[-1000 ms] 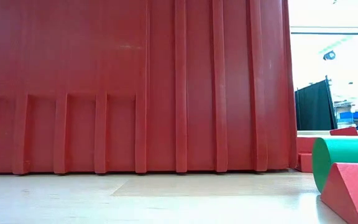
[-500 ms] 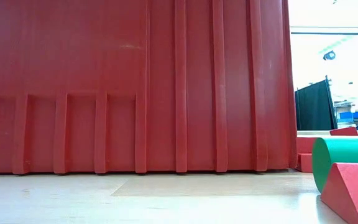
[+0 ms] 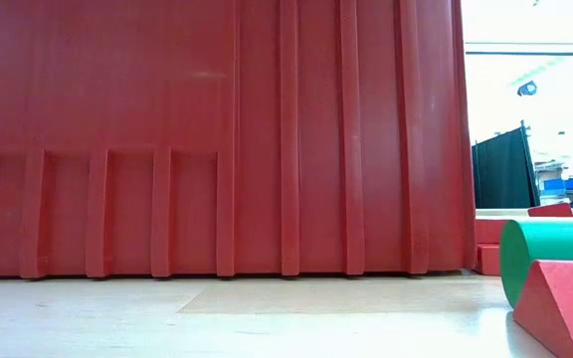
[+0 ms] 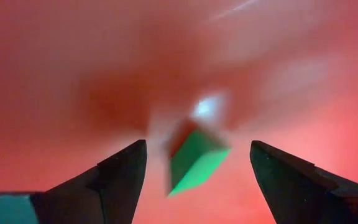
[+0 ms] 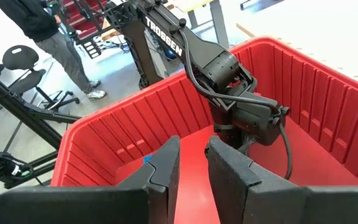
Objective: Sort blocks
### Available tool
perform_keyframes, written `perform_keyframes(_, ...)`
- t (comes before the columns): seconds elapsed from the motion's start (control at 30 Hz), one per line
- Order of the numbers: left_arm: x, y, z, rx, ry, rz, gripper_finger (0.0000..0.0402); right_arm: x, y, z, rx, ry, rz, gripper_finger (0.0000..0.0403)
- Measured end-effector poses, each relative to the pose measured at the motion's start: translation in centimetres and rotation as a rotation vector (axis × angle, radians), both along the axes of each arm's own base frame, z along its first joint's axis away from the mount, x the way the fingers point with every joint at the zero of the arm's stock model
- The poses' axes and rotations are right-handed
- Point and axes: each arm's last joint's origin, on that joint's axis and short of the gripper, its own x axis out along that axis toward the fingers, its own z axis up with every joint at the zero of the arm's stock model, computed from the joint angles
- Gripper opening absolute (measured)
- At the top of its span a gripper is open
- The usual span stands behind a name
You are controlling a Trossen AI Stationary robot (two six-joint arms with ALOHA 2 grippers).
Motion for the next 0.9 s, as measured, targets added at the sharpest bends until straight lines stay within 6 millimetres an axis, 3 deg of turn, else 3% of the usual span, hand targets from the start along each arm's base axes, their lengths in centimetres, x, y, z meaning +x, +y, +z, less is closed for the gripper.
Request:
perform_keyframes(0.17, -1.1, -0.6, 0.0, -0.081, 0.103, 0.021, 0.0273, 0.0, 0.0, 0.0, 0.000, 0.000, 0.000, 0.0070)
perform_keyframes(0.37, -0.1, -1.8, 0.0, -0.183, 0.012, -0.003, 0.0273, 0.0, 0.0, 0.0, -0.004, 0.000, 0.000, 0.0075)
perform_keyframes(0.6, 1.5, -1.8, 0.2, -0.146, -0.122, 0.017, 0.0273, 0.0, 0.0, 0.0, -0.008, 0.000, 0.002, 0.0063)
perform_keyframes(0.9, 1.5, -1.6, 0.2, -0.119, -0.122, 0.019, 0.0273, 0.0, 0.0, 0.0, -0.002, 0.001, 0.001, 0.0060)
